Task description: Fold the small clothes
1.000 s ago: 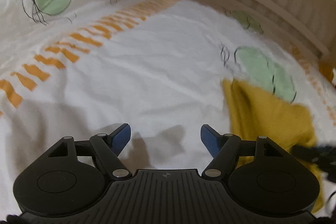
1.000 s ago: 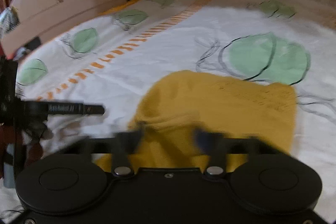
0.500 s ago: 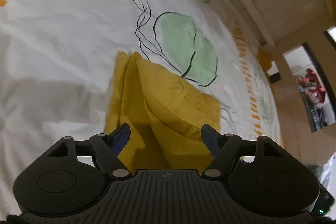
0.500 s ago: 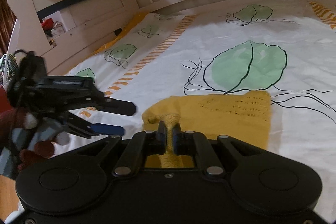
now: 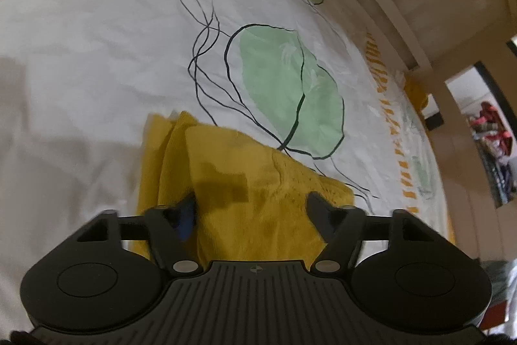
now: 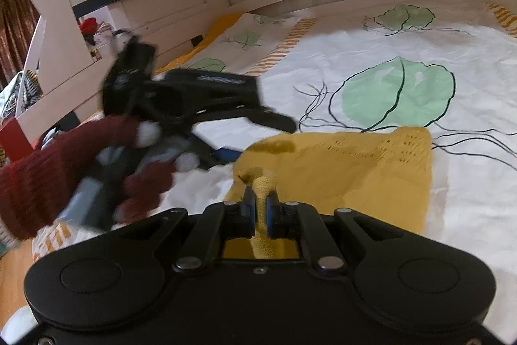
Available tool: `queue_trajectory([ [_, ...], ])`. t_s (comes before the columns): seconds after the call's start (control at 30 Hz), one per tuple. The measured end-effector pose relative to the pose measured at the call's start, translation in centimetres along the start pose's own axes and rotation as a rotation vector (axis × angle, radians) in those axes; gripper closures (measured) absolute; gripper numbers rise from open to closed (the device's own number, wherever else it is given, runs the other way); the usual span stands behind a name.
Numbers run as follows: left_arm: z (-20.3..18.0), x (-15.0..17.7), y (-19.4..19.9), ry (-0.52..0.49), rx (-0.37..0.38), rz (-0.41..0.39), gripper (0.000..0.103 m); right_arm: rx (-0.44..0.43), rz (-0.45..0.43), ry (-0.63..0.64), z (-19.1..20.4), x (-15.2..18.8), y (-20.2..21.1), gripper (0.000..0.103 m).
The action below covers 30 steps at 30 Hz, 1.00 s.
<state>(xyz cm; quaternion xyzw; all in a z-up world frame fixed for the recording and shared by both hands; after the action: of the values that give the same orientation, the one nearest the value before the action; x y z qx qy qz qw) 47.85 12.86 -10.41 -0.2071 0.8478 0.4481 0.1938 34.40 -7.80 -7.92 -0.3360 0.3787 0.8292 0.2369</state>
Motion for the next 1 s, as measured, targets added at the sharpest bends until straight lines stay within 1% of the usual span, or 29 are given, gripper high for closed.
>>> queue_trajectory([
  [0.03, 0.0, -0.1, -0.4, -0.006, -0.016, 0.005, 0.066, -0.001, 0.001, 0.007, 0.2, 0.2, 0.0, 0.091],
  [0.07, 0.0, -0.2, -0.6, -0.014, -0.030, 0.004, 0.075, -0.002, 0.003, 0.014, 0.4, 0.5, 0.0, 0.091],
  [0.1, -0.1, -0.2, -0.6, -0.028, -0.044, -0.002, 0.095, -0.003, 0.005, 0.020, 0.6, 0.7, -0.1, 0.091],
  [0.13, -0.2, -0.2, -0.3, -0.050, -0.054, -0.016, 0.094, -0.006, 0.004, 0.026, 0.9, 0.9, 0.0, 0.091],
  [0.27, -1.8, -0.1, 2.2, -0.229, -0.069, -0.068, 0.094, -0.030, -0.016, 0.058, 2.3, 1.6, 0.4, 0.091],
  [0.33, -2.0, 0.0, 2.9, -0.295, -0.088, -0.070, 0.094, -0.044, -0.013, 0.082, 3.2, 2.1, 0.2, 0.091],
  [0.4, -1.4, 0.2, 2.7, -0.322, -0.137, -0.049, 0.094, -0.034, 0.008, 0.123, 4.0, 2.8, -0.9, 0.091],
  [0.47, -0.3, 0.5, 2.0, -0.321, -0.210, -0.033, 0.094, -0.019, 0.059, 0.137, 4.4, 3.9, -2.5, 0.090],
  [0.5, 0.3, 0.5, 1.6, -0.313, -0.241, -0.027, 0.089, -0.008, 0.098, 0.145, 4.6, 4.5, -3.5, 0.083],
  [0.53, 1.0, 0.7, 1.5, -0.303, -0.264, -0.025, 0.080, 0.003, 0.125, 0.155, 4.7, 5.1, -4.2, 0.080],
  [0.57, 1.5, 0.9, 1.6, -0.294, -0.277, -0.033, 0.076, 0.008, 0.144, 0.167, 4.9, 5.7, -4.6, 0.080],
  [0.6, 2.0, 1.0, 2.0, -0.286, -0.291, -0.047, 0.069, 0.003, 0.155, 0.176, 5.2, 6.1, -4.8, 0.075],
  [0.63, 2.4, 1.2, 2.3, -0.285, -0.307, -0.060, 0.065, -0.007, 0.157, 0.181, 5.4, 6.5, -4.7, 0.072],
  [0.7, 2.7, 1.4, 3.2, -0.293, -0.334, -0.072, 0.064, -0.052, 0.151, 0.182, 5.7, 6.9, -4.0, 0.071],
  [0.73, 2.8, 1.5, 3.6, -0.295, -0.345, -0.076, 0.064, -0.073, 0.151, 0.180, 5.8, 7.0, -3.5, 0.068],
  [0.8, 3.1, 1.8, 5.0, -0.288, -0.355, -0.088, 0.064, -0.102, 0.146, 0.177, 5.9, 6.9, -2.5, 0.061],
  [0.87, 3.0, 2.4, 6.6, -0.267, -0.342, -0.109, 0.060, -0.128, 0.138, 0.159, 6.0, 6.6, -1.3, 0.059],
  [0.9, 2.9, 2.7, 7.3, -0.258, -0.334, -0.117, 0.055, -0.142, 0.134, 0.147, 6.2, 6.5, -0.6, 0.054],
  [0.93, 2.6, 3.1, 8.1, -0.253, -0.326, -0.123, 0.054, -0.157, 0.132, 0.133, 6.3, 6.4, 0.3, 0.049],
  [1.0, 2.0, 4.1, 9.6, -0.250, -0.314, -0.133, 0.054, -0.176, 0.125, 0.113, 6.3, 6.1, 1.9, 0.046],
])
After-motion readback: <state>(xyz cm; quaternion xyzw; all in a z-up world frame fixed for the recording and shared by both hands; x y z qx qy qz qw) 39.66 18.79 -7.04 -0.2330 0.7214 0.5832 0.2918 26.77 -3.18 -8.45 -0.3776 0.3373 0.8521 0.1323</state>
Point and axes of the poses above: each gripper's, at about its wrist camera, not at the fingertips, and y roughly against the way its jaws point, z to its left, x to its underside, the point moved 2 cm from there along -y, roughly the way its jaws point, and after that the axes turned 10 degrees about -y, right-handed, at the moved point
